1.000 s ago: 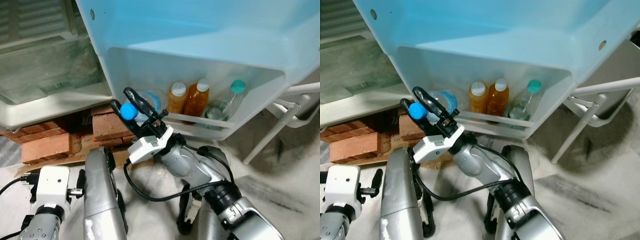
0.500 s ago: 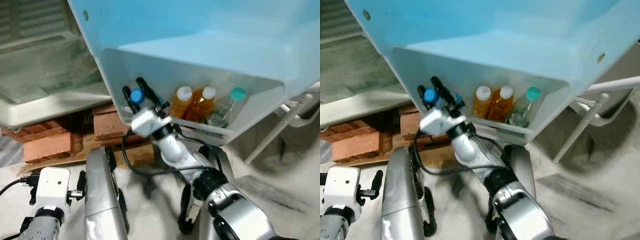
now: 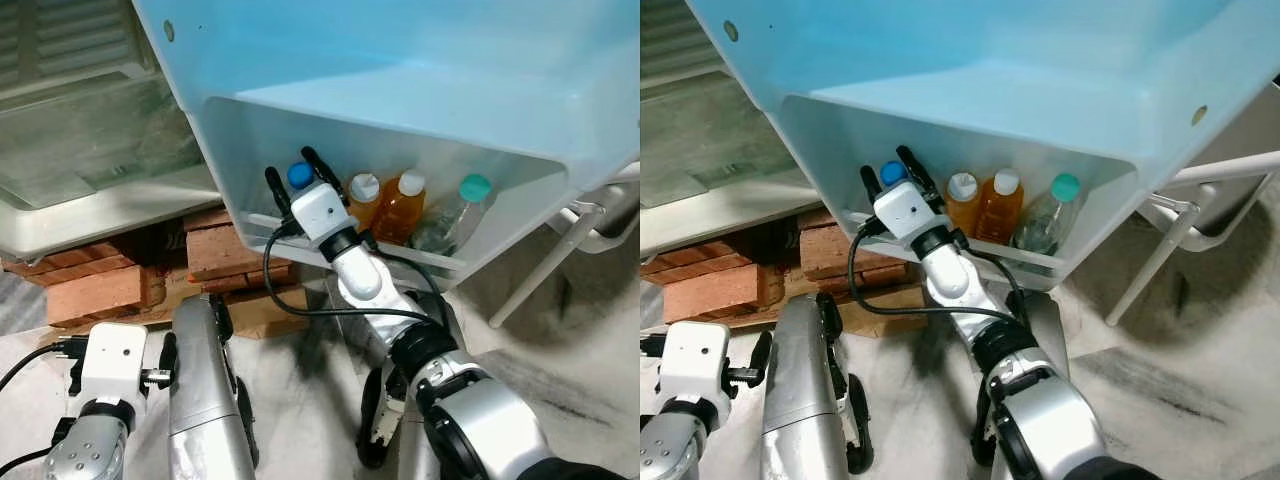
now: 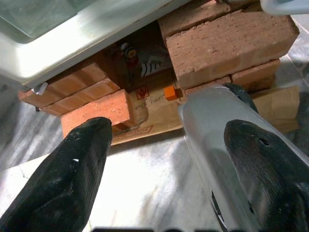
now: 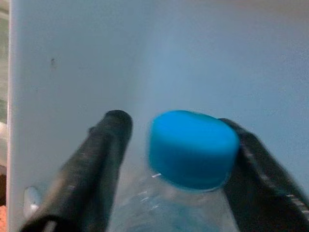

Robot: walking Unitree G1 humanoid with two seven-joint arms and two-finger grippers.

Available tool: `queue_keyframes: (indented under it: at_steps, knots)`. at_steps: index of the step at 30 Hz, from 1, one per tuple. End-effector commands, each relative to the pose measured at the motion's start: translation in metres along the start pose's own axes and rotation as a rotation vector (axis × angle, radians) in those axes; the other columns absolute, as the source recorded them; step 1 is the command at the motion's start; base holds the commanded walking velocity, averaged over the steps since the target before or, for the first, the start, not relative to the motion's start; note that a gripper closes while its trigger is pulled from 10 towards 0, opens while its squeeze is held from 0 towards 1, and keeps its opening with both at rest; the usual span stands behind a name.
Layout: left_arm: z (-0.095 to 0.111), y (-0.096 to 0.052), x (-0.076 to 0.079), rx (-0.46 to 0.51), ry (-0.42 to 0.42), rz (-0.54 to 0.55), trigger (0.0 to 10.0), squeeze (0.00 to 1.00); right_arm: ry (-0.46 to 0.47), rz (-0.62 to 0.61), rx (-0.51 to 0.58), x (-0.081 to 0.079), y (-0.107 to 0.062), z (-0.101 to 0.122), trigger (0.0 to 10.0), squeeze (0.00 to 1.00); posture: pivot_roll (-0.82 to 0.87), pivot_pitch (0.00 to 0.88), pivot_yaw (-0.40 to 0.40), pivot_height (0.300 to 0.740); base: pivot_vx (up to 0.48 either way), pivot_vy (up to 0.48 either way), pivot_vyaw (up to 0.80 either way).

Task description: Restocking fridge

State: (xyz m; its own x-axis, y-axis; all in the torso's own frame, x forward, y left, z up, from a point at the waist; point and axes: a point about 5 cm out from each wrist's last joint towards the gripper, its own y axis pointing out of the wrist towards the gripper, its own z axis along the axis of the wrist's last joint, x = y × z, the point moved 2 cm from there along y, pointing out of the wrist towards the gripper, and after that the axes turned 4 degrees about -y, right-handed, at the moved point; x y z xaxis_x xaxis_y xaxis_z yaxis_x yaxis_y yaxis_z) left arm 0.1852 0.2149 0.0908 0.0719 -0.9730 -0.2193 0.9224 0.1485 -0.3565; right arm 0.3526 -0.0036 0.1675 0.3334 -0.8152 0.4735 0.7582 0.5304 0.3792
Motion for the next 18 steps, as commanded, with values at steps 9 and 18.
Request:
queue_keyframes:
  at_steps: [9,18]
  knots:
    - [0.000,0.023,0.000,0.024,0.050,0.036,10.0,0.00,0.112,0.012,0.105,0.027,0.003,0.026,10.0,1.00,0.24,0.197,-0.017,0.461,0.000,0.000,0.00]
    - [0.015,0.046,0.004,0.095,0.048,0.046,10.0,0.00,0.203,0.072,0.040,0.023,-0.045,0.022,10.0,1.00,0.19,0.112,0.006,0.461,0.000,0.000,0.00]
